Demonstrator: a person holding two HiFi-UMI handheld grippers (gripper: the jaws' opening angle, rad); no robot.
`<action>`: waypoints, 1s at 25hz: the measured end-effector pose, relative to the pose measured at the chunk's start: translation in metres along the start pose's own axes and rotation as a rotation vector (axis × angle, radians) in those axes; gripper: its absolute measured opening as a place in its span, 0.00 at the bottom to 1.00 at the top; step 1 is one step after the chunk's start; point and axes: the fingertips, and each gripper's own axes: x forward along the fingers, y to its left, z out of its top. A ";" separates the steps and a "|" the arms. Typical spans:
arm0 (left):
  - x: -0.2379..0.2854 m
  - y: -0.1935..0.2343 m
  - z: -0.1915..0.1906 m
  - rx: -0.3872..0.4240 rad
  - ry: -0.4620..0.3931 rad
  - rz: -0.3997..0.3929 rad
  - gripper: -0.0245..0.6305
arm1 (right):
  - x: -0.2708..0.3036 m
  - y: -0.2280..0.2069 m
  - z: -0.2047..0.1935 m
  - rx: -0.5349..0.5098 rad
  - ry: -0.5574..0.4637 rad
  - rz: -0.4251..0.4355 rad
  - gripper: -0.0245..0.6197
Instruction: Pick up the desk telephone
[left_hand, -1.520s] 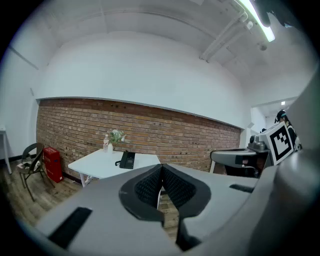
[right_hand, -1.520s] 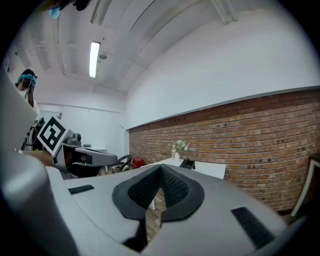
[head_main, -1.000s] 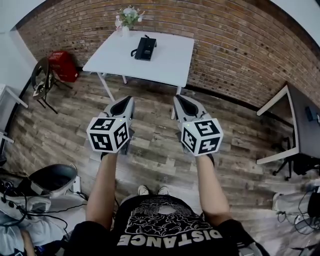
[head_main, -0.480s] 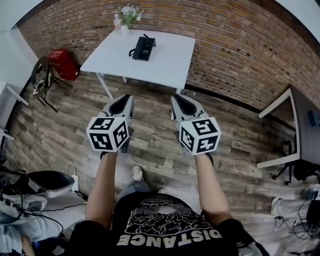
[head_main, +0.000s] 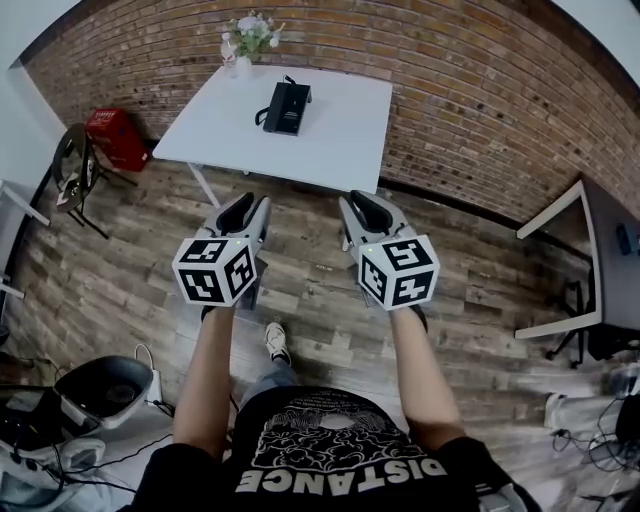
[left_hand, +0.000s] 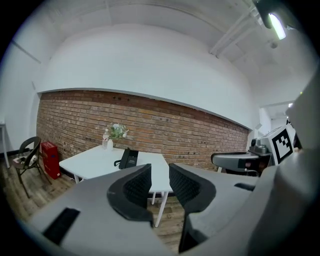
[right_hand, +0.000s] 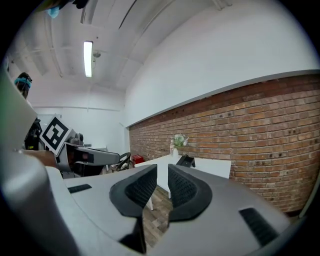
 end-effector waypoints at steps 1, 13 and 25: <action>0.007 0.009 0.003 -0.002 0.002 -0.007 0.18 | 0.010 -0.001 0.001 0.000 0.004 -0.006 0.11; 0.093 0.122 0.043 -0.033 0.027 -0.104 0.29 | 0.138 -0.013 0.025 0.021 0.047 -0.094 0.21; 0.146 0.203 0.059 -0.062 0.049 -0.164 0.36 | 0.226 -0.016 0.033 0.034 0.078 -0.167 0.36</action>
